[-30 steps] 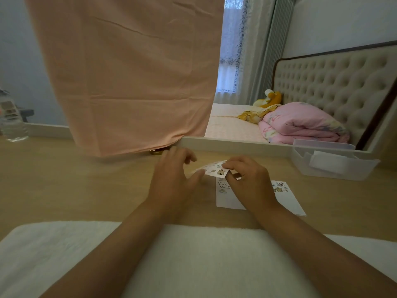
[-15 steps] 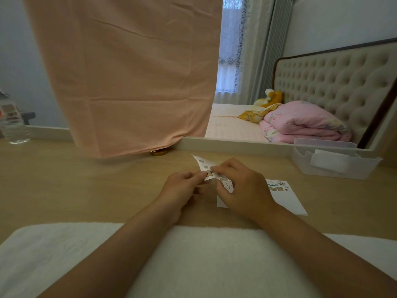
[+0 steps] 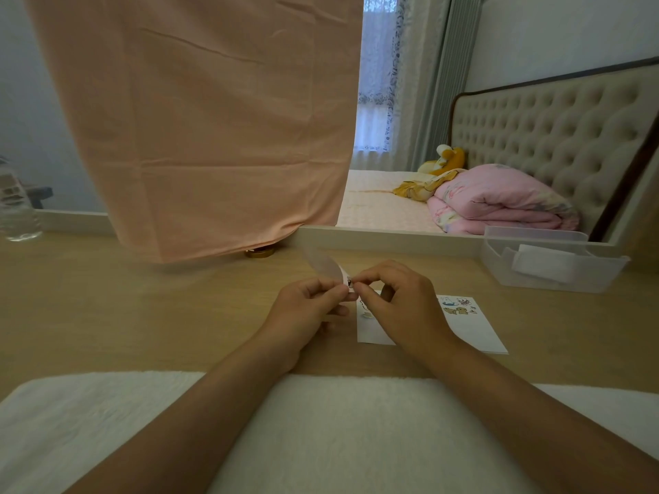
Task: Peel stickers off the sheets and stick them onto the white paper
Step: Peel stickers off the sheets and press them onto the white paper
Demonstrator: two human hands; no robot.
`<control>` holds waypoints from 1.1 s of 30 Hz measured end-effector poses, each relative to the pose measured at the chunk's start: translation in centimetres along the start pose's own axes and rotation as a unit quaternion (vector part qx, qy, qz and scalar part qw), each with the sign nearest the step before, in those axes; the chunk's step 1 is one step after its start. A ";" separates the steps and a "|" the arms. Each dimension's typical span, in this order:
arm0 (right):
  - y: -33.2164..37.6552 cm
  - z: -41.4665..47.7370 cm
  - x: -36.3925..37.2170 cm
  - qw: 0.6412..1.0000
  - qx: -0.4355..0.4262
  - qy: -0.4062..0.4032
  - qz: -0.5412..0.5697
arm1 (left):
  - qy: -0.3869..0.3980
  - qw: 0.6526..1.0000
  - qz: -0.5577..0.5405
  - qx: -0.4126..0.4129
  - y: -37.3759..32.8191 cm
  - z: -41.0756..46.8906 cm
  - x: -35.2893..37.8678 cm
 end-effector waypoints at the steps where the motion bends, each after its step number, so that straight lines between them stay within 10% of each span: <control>1: 0.1 -0.1 0.0 1.000 0.003 0.003 0.003 | -0.004 1.000 0.002 0.000 0.0 0.0 0.0; 22: 1.2 0.2 0.2 0.946 0.235 0.116 0.190 | -0.018 0.989 0.101 0.107 0.0 0.4 -0.8; 33: 1.7 0.4 0.0 0.985 0.136 0.093 0.054 | -0.019 0.980 0.131 0.146 0.0 0.6 -0.7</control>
Point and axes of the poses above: each hand's wrist, its own z-axis towards the middle knuckle, its own x-axis out of the palm, y = z × x, the point moved 3 cm from there along z, towards the middle knuckle, and after that the axes turned 12 degrees about x, right-handed, at the moved point
